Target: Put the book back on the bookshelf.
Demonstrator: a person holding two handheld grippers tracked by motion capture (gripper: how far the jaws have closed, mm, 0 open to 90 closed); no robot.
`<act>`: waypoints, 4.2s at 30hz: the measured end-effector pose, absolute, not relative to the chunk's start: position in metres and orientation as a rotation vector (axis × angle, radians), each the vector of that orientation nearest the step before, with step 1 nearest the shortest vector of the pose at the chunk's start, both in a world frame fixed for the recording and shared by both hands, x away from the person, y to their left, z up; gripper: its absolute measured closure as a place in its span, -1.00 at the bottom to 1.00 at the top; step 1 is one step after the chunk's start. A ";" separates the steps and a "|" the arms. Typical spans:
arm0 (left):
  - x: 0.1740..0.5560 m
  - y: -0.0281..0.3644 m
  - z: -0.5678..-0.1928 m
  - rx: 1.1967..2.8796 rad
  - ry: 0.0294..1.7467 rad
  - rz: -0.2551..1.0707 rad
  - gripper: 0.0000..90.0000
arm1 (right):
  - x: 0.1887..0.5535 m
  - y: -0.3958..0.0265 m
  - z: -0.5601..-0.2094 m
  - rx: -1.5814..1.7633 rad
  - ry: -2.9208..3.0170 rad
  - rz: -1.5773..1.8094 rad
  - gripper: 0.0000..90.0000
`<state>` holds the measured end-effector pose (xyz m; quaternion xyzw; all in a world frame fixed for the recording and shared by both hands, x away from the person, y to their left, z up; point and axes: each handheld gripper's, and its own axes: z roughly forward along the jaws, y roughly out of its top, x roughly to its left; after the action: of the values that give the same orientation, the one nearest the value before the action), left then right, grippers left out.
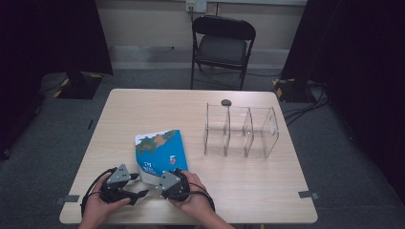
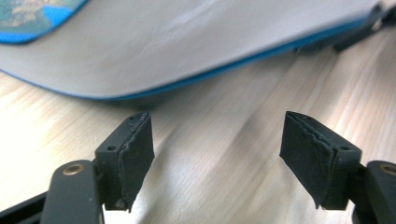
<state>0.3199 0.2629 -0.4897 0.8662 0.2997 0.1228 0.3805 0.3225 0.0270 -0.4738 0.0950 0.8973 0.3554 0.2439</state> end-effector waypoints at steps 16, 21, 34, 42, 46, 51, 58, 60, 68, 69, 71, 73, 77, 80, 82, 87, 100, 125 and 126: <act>0.322 0.276 -0.501 2.173 0.793 0.272 -0.67 | 0.335 0.016 -0.440 0.320 2.553 0.950 0.23; 0.321 0.273 -0.501 2.228 0.752 0.322 -0.76 | 0.339 0.015 -0.427 0.358 2.577 0.947 0.25; 0.321 0.272 -0.502 2.243 0.740 0.308 -0.90 | 0.351 0.010 -0.404 0.431 2.622 0.956 0.28; 0.322 0.272 -0.502 2.261 0.721 0.306 -0.93 | 0.353 0.007 -0.398 0.422 2.650 0.920 0.31; 0.321 0.271 -0.503 2.239 0.739 0.300 -0.93 | 0.353 0.005 -0.392 0.419 2.670 0.898 0.32; 0.321 0.271 -0.503 2.239 0.737 0.301 -0.93 | 0.357 0.001 -0.381 0.435 2.682 0.919 0.34; 0.322 0.272 -0.502 2.247 0.727 0.312 -0.94 | 0.356 -0.002 -0.368 0.438 2.681 0.928 0.36; 0.322 0.271 -0.502 2.247 0.726 0.312 -0.94 | 0.357 -0.003 -0.362 0.443 2.688 0.926 0.37; 0.322 0.271 -0.503 2.242 0.736 0.295 -0.95 | 0.353 -0.002 -0.343 0.437 2.725 0.914 0.37; 0.322 0.271 -0.503 2.242 0.735 0.295 -0.95 | 0.353 -0.003 -0.340 0.422 2.732 0.898 0.37; 0.322 0.271 -0.502 2.242 0.736 0.293 -0.95 | 0.351 -0.003 -0.335 0.443 2.743 0.903 0.37; 0.322 0.271 -0.502 2.242 0.736 0.294 -0.95 | 0.351 -0.003 -0.332 0.444 2.748 0.900 0.37; 0.322 0.270 -0.503 2.240 0.739 0.295 -0.95 | 0.352 -0.003 -0.331 0.450 2.754 0.893 0.37; 0.322 0.270 -0.502 2.240 0.739 0.295 -0.95 | 0.353 -0.002 -0.330 0.450 2.756 0.892 0.37; 0.322 0.271 -0.502 2.241 0.735 0.295 -0.96 | 0.354 -0.001 -0.328 0.448 2.766 0.879 0.37; 0.322 0.271 -0.502 2.242 0.735 0.294 -0.96 | 0.358 0.000 -0.325 0.446 2.775 0.875 0.37; 0.323 0.270 -0.502 2.259 0.721 0.299 -0.98 | 0.359 -0.009 -0.299 0.545 2.804 0.870 0.36; 0.323 0.270 -0.502 2.261 0.718 0.282 -1.00 | 0.369 -0.002 -0.276 0.596 2.840 0.828 0.34; 0.323 0.270 -0.502 2.260 0.718 0.281 -1.00 | 0.370 -0.002 -0.276 0.596 2.840 0.832 0.33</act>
<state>0.3232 0.2699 -0.5021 0.8801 0.2795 0.1096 0.3679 0.3705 -0.0018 -0.2758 0.1970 0.9390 0.2750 0.0615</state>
